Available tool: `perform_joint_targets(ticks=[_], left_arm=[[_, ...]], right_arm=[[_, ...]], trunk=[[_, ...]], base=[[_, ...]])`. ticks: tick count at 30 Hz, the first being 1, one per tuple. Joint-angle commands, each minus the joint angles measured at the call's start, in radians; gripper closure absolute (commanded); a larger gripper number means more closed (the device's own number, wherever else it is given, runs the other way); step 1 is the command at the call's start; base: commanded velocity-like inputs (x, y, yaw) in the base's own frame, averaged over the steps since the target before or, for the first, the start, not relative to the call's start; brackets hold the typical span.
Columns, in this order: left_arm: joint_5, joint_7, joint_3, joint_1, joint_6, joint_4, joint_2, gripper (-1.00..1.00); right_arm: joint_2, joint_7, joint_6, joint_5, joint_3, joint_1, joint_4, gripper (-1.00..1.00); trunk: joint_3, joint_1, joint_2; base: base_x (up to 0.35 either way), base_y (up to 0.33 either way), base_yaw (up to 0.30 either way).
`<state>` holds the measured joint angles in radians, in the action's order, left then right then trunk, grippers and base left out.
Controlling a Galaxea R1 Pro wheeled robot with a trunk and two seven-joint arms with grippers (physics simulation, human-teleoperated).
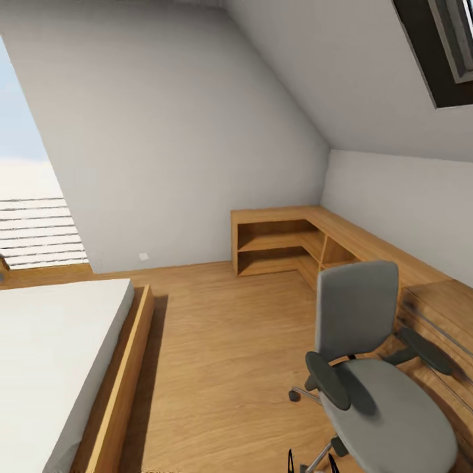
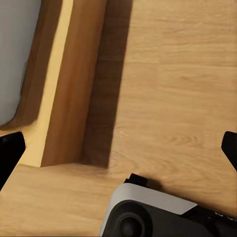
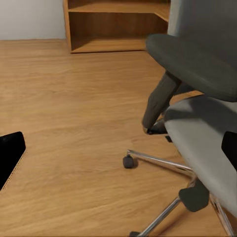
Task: In the bedroom, organize the workspace by keeping the computer under the desk, ensuring the monitor is on the desk, placing the keyboard on the desk next to the monitor, placing the mouse on the desk next to the keyboard, moving the folder from the swivel chair onto the desk next to the mouse, stacking the notebook on top of the folder with the pen on top of the notebook, and positioning the swivel chair next to the desk.
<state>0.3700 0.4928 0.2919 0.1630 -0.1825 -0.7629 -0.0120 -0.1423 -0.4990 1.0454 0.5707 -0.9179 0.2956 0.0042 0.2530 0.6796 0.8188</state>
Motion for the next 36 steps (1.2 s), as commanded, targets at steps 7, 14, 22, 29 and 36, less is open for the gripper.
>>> perform_joint_targets(ticks=[7, 14, 22, 29, 36], left_arm=[[0.01, 0.006, 0.006, 0.0, -0.006, -0.001, -0.002, -1.0], [0.01, 0.006, 0.006, 0.0, -0.006, -0.001, -0.001, -1.0], [0.01, 0.006, 0.006, 0.0, -0.006, -0.001, -0.001, -1.0], [0.01, 0.006, 0.006, 0.0, -0.006, 0.0, 0.0, -1.0], [0.01, 0.006, 0.007, 0.0, -0.006, 0.0, 0.0, -1.0]], right_arm=[[0.0, -0.006, 0.002, 0.004, -0.009, 0.0, 0.0, -1.0], [0.0, -0.006, 0.002, 0.005, -0.009, 0.0, 0.0, -1.0], [0.003, -0.006, 0.002, 0.006, -0.007, 0.0, -0.001, -1.0], [0.004, -0.001, 0.002, 0.005, -0.007, 0.0, 0.0, -1.0], [0.005, -0.001, 0.002, 0.003, -0.007, 0.0, 0.0, -1.0]], trunk=[[-0.003, 0.0, 0.001], [-0.007, 0.0, 0.001], [-0.008, 0.0, 0.001], [-0.008, 0.0, 0.001], [-0.009, 0.0, 0.001]], base=[[0.0, 0.0, 0.26], [0.0, 0.0, 0.262], [0.0, 0.0, 0.275], [0.096, 0.035, 0.165], [0.151, 0.057, -0.004]])
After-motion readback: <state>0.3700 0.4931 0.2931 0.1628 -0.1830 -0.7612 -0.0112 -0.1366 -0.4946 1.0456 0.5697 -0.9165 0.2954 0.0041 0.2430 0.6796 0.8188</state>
